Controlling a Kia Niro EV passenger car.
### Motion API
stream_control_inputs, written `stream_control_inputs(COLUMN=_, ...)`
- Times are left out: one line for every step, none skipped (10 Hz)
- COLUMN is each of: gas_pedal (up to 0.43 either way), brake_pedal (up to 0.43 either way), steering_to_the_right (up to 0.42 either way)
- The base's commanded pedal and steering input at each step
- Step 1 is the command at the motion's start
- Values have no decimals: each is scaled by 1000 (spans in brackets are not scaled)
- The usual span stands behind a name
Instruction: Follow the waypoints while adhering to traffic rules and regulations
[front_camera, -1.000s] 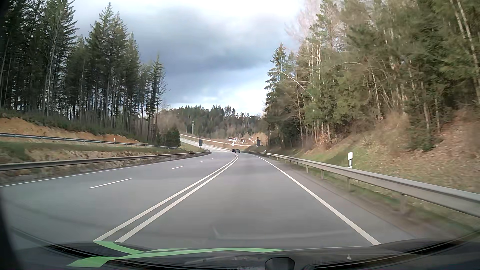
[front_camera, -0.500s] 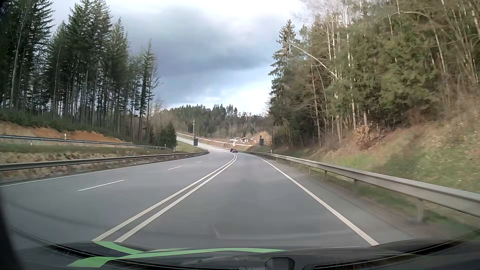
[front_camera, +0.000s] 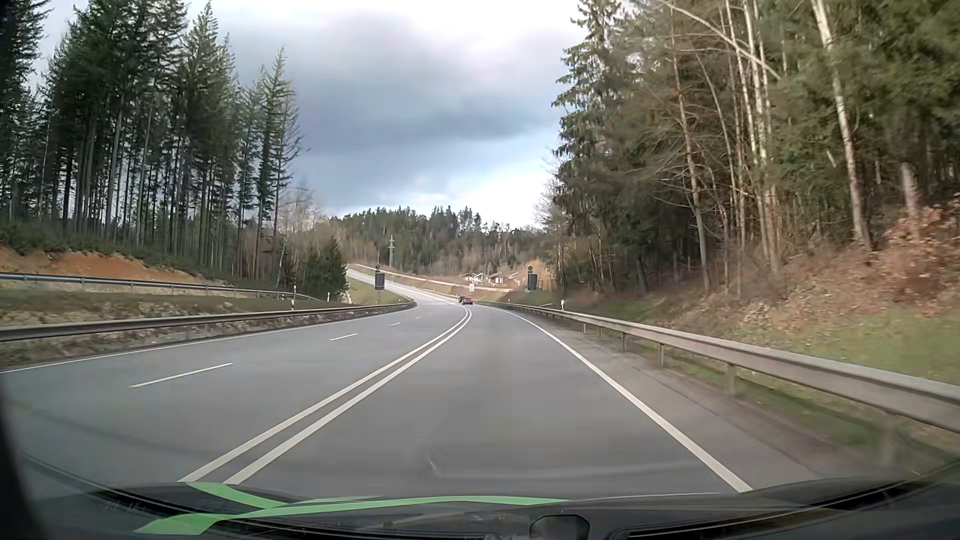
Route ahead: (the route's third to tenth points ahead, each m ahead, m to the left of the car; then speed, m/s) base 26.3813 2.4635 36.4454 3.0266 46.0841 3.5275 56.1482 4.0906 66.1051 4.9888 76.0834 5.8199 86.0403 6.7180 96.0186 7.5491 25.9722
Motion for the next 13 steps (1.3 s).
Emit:
stream_control_inputs(gas_pedal=79, brake_pedal=0, steering_to_the_right=-8)
stream_control_inputs(gas_pedal=79, brake_pedal=0, steering_to_the_right=-8)
stream_control_inputs(gas_pedal=79, brake_pedal=0, steering_to_the_right=-9)
stream_control_inputs(gas_pedal=79, brake_pedal=0, steering_to_the_right=-9)
stream_control_inputs(gas_pedal=79, brake_pedal=0, steering_to_the_right=-9)
stream_control_inputs(gas_pedal=79, brake_pedal=0, steering_to_the_right=-9)
stream_control_inputs(gas_pedal=79, brake_pedal=0, steering_to_the_right=-9)
stream_control_inputs(gas_pedal=79, brake_pedal=0, steering_to_the_right=-10)
stream_control_inputs(gas_pedal=79, brake_pedal=0, steering_to_the_right=-10)
stream_control_inputs(gas_pedal=79, brake_pedal=0, steering_to_the_right=-10)
stream_control_inputs(gas_pedal=79, brake_pedal=0, steering_to_the_right=-10)
stream_control_inputs(gas_pedal=79, brake_pedal=0, steering_to_the_right=-10)
stream_control_inputs(gas_pedal=67, brake_pedal=0, steering_to_the_right=-10)
